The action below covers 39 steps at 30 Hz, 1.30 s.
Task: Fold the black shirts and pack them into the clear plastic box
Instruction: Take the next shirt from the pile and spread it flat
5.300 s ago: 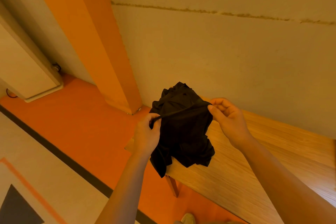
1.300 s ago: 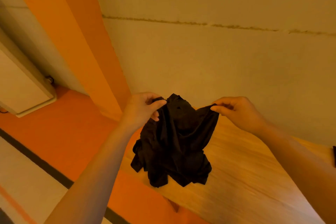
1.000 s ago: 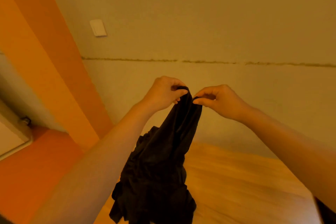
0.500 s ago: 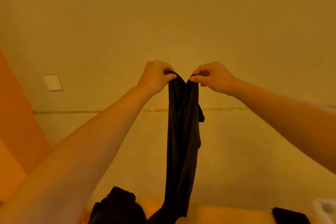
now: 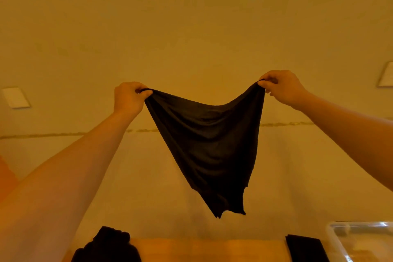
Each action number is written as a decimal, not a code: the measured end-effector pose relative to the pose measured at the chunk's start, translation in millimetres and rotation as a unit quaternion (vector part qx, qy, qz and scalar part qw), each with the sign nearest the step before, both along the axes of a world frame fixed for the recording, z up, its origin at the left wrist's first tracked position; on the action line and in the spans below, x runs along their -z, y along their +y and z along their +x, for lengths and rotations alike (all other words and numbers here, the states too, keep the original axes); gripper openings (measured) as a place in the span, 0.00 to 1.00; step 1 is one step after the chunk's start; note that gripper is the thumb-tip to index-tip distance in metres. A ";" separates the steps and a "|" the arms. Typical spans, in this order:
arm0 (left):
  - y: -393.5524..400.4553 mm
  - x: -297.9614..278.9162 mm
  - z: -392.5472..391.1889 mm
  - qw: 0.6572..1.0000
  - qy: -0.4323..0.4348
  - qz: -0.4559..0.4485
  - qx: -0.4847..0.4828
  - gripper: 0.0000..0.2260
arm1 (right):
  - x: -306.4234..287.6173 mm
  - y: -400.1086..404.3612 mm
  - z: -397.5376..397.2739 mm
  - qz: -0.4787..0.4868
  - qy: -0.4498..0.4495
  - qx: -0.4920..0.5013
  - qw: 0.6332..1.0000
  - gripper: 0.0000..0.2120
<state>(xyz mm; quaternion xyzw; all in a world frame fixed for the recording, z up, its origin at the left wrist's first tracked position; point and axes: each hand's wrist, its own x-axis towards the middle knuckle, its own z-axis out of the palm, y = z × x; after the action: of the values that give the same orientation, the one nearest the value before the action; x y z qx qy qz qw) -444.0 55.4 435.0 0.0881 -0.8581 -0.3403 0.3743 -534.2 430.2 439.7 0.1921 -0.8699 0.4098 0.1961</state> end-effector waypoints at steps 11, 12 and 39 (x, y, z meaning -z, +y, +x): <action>-34.6 57.6 64.9 0.992 -0.100 -0.023 0.076 0.06 | 61.5 69.2 45.2 0.139 -0.051 0.066 0.987 0.10; -37.4 63.9 72.1 0.989 -0.116 -0.041 0.082 0.06 | 69.4 71.6 51.9 0.142 -0.060 0.066 0.986 0.10; -38.2 378.9 331.5 0.886 -0.254 -0.266 0.282 0.12 | 359.5 96.7 353.3 0.234 -0.339 0.024 0.911 0.10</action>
<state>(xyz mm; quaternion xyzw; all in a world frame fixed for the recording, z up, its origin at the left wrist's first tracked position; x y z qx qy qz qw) -112.6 17.3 56.1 -0.1766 -0.9708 -0.1568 0.0413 -180.9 526.9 80.3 0.0606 -0.9593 0.2305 -0.1515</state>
